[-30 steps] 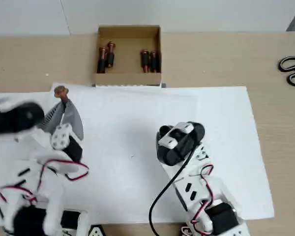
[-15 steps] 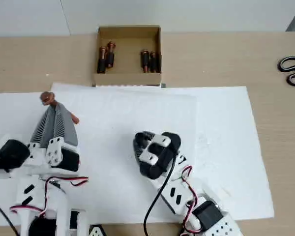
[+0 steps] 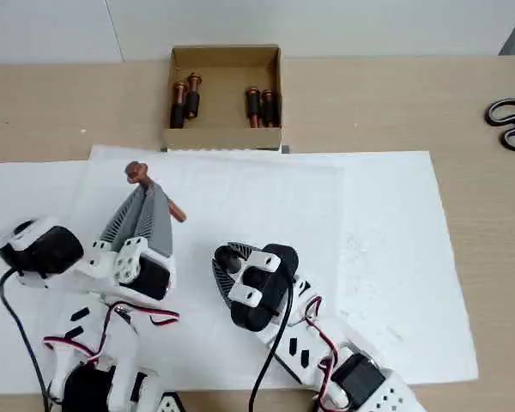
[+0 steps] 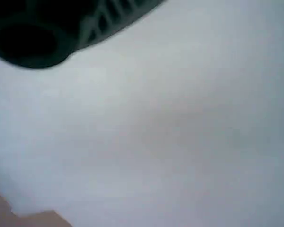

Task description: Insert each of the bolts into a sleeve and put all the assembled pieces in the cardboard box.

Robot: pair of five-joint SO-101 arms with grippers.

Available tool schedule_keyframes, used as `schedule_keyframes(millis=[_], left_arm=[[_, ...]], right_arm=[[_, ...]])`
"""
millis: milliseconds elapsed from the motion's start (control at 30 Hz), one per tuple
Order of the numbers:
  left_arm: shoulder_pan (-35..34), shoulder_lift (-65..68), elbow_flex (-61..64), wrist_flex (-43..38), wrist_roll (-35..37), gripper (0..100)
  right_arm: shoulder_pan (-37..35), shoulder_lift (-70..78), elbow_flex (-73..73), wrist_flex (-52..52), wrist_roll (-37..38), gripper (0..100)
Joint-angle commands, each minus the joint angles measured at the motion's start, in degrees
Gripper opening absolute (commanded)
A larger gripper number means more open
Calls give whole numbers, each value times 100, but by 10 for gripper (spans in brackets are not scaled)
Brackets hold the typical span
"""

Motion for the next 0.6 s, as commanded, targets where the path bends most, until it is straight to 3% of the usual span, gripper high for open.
schedule_keyframes(millis=[0, 233, 567], left_arm=[[316, -35, -31, -18, 70, 6], [879, -53, -31, 624, 53, 6], [949, -44, 92, 844, 44, 6]], right_arm=[[-22, -22, 79, -163, -26, 2], [-4, -22, 79, -154, -18, 2], [-4, -13, 79, -154, -18, 2]])
